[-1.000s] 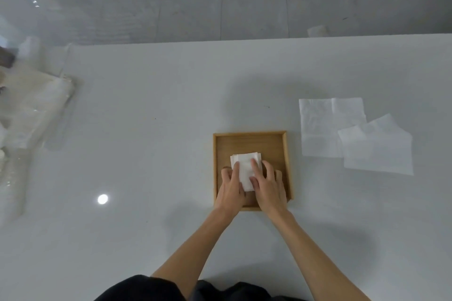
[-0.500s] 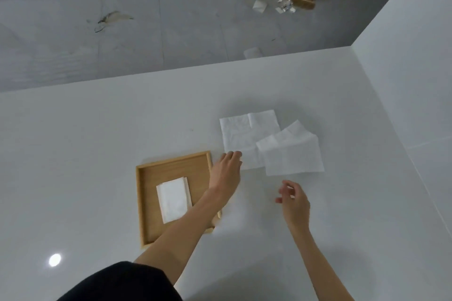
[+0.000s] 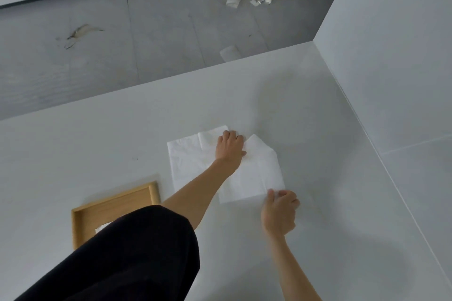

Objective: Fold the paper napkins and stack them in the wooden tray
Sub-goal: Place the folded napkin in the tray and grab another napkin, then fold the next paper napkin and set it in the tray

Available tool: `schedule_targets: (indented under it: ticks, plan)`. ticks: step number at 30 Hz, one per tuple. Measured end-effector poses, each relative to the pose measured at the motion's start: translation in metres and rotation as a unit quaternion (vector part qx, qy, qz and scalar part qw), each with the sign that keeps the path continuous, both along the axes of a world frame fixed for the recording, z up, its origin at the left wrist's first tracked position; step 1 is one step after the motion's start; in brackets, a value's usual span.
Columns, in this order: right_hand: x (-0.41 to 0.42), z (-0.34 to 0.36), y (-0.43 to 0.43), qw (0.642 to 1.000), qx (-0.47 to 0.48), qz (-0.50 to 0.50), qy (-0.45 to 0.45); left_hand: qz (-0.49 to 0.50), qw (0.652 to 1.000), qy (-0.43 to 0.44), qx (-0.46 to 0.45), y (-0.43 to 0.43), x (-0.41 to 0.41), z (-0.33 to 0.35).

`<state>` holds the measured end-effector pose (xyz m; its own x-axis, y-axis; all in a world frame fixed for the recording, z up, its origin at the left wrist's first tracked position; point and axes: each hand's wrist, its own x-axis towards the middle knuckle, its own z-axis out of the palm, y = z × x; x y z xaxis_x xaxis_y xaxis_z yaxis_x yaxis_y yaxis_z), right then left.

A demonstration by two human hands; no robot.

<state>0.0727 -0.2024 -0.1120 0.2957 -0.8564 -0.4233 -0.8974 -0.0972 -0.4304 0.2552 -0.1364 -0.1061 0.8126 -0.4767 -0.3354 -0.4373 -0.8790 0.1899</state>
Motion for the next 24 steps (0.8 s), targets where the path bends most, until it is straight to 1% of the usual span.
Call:
schedule_targets:
  ticks: [4, 7, 8, 10, 13, 14, 15, 17, 19, 22, 24]
  plan:
    - [0.004, -0.003, 0.003, 1.000, 0.008, 0.003, -0.013, -0.024, 0.999, -0.003, 0.027, -0.009, -0.001, -0.002]
    - [0.006, -0.001, 0.002, 0.999, 0.026, -0.018, -0.024, -0.047, 0.999, -0.007, 0.022, -0.015, -0.004, 0.006]
    - [0.004, 0.002, 0.000, 0.998, 0.032, -0.020, -0.044, -0.051, 0.999, -0.001, 0.009, -0.016, -0.005, 0.012]
    - [-0.002, 0.008, -0.003, 0.992, 0.050, -0.021, -0.118, -0.053, 0.997, 0.030, -0.039, -0.013, -0.006, 0.028]
    - [-0.020, 0.023, -0.010, 0.964, 0.134, -0.068, -0.220, -0.044, 0.978, 0.133, -0.154, 0.001, -0.012, 0.059]
    - [-0.026, 0.028, -0.013, 0.948, 0.170, -0.090, -0.255, -0.040, 0.970, 0.154, -0.183, 0.008, -0.016, 0.071]
    - [-0.033, 0.035, -0.015, 0.928, 0.201, -0.110, -0.296, -0.038, 0.965, 0.157, -0.206, 0.015, -0.020, 0.084]
    - [-0.044, 0.049, -0.019, 0.887, 0.243, -0.137, -0.369, -0.034, 0.962, 0.145, -0.230, 0.026, -0.029, 0.110]
    - [-0.058, 0.068, -0.019, 0.864, 0.258, -0.125, -0.414, -0.027, 0.962, 0.121, -0.245, 0.039, -0.039, 0.136]
    - [-0.081, 0.096, -0.010, 0.854, 0.268, -0.064, -0.440, -0.006, 0.959, 0.090, -0.268, 0.066, -0.054, 0.181]
    - [-0.095, 0.115, 0.000, 0.857, 0.281, -0.001, -0.432, -0.006, 0.962, 0.077, -0.263, 0.087, -0.063, 0.213]
